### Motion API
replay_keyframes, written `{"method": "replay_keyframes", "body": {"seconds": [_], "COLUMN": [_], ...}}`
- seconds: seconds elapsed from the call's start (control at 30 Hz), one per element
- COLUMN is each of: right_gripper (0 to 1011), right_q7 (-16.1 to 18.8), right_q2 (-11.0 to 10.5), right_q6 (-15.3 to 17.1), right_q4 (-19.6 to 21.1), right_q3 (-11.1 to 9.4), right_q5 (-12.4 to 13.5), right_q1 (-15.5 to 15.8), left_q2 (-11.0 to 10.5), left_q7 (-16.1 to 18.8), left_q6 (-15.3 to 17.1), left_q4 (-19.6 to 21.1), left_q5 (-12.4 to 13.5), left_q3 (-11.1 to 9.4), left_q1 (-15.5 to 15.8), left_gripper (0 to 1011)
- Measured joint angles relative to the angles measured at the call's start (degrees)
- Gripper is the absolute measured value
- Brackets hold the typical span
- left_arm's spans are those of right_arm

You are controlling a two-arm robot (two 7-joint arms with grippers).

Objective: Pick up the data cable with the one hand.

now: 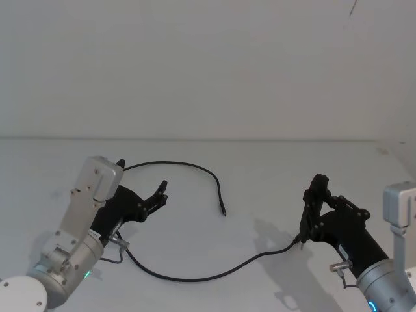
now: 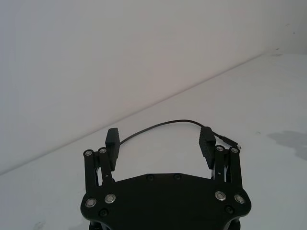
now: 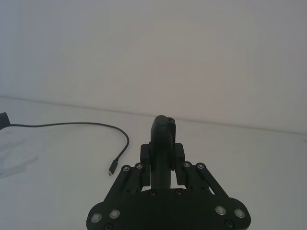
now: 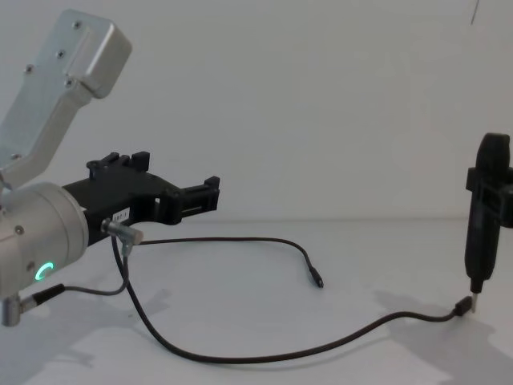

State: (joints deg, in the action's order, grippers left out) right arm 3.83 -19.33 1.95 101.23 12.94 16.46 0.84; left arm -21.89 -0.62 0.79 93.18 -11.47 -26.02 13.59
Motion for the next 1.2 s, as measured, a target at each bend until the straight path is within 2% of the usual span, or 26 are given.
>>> {"method": "replay_keyframes", "body": {"seconds": [1.2], "right_gripper": [279], "right_q7": [0.0], "right_q2": [0.0], "right_q6": [0.0], "right_q4": [0.0], "right_q3": [0.0], "right_q5": [0.0], "right_q1": [0.0], "left_q2": [0.0], "left_q7": [-0.02], "left_q6": [0.01], "left_q4": [-0.01], "left_q5": [-0.02], "left_q3": [0.0], "left_q1": [0.0], "left_gripper": [1001]}}
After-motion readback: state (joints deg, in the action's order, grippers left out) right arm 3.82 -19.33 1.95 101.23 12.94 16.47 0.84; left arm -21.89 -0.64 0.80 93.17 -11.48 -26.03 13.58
